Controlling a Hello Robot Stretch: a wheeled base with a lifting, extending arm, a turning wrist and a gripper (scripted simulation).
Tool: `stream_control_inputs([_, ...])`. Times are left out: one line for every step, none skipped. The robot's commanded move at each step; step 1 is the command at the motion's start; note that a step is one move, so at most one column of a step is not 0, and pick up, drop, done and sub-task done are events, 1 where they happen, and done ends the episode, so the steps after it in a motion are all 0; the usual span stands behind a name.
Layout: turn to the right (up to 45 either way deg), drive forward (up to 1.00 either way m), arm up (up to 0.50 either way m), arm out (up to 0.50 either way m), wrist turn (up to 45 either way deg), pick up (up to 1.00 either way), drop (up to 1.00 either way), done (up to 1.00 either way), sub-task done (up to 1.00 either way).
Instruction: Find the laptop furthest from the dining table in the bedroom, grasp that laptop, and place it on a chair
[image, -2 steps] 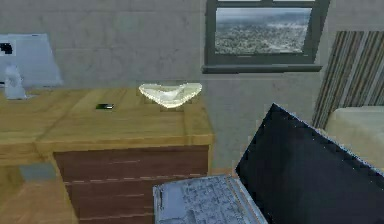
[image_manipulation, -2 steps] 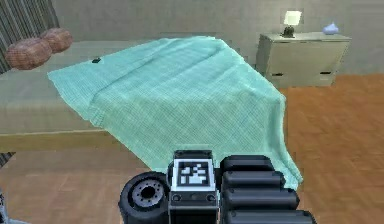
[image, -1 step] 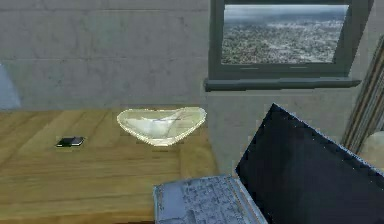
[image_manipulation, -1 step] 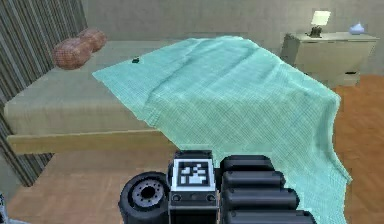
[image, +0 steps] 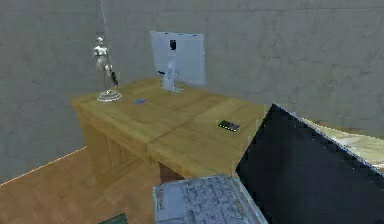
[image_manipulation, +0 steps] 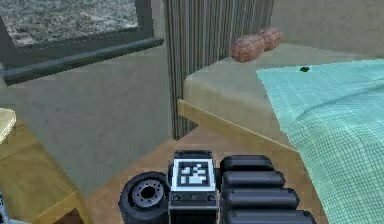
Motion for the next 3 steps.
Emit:
stream_control_inputs([-45.0, 0.00, 0.00, 0.00, 0.0, 0.00, 0.00, 0.00, 0.00])
stream_control_inputs([-45.0, 0.00, 0.00, 0.00, 0.0, 0.00, 0.00, 0.00, 0.00])
stream_control_inputs([-39.0, 0.00, 0.00, 0.00, 0.0, 0.00, 0.00, 0.00, 0.00])
